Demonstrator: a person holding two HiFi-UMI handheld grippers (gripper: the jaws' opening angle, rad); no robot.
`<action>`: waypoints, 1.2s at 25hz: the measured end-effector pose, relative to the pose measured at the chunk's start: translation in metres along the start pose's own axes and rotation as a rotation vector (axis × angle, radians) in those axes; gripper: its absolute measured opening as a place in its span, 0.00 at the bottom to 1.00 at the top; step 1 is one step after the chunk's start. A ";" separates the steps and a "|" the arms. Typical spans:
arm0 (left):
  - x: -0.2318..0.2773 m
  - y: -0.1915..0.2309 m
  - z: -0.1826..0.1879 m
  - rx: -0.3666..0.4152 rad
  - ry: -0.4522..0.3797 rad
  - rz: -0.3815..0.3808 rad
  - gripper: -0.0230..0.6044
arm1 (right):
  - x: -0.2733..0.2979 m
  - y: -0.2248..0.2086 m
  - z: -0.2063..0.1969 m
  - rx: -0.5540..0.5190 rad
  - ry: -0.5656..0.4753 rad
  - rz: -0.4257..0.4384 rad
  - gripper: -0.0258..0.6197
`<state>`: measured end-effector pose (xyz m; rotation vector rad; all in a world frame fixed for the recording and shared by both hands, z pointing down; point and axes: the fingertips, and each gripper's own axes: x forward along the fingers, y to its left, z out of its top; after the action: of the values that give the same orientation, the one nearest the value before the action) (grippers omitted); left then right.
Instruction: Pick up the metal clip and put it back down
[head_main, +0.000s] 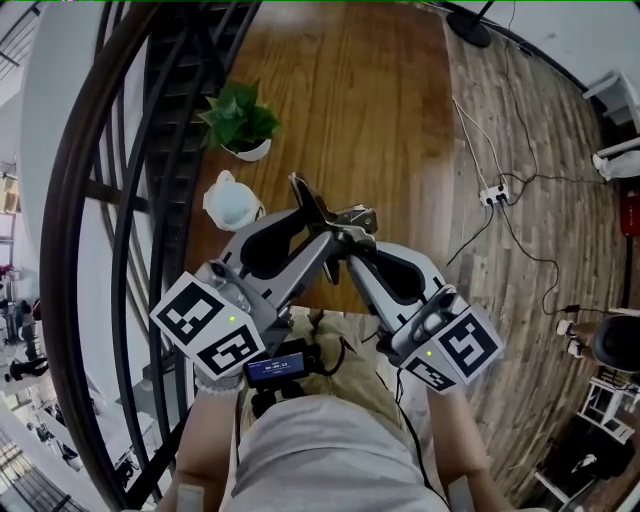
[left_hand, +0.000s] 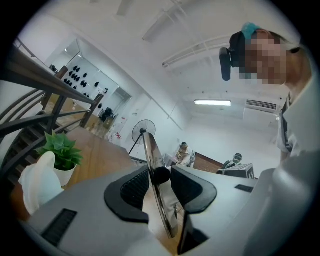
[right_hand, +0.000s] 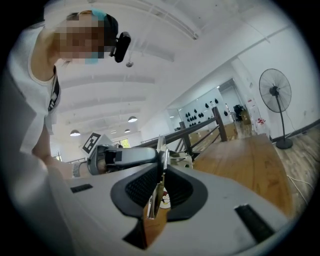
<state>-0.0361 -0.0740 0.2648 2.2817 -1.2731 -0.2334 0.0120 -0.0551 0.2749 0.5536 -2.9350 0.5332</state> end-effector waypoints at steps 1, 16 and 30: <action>0.001 0.003 -0.004 -0.008 0.007 0.004 0.26 | 0.001 -0.002 -0.005 0.011 0.007 0.001 0.11; 0.018 0.060 -0.081 -0.152 0.111 0.077 0.26 | 0.023 -0.039 -0.082 0.162 0.151 -0.025 0.11; 0.017 0.110 -0.142 -0.262 0.183 0.158 0.26 | 0.048 -0.058 -0.145 0.239 0.259 -0.059 0.11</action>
<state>-0.0543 -0.0855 0.4438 1.9250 -1.2413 -0.1235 -0.0052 -0.0699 0.4372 0.5459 -2.6198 0.8834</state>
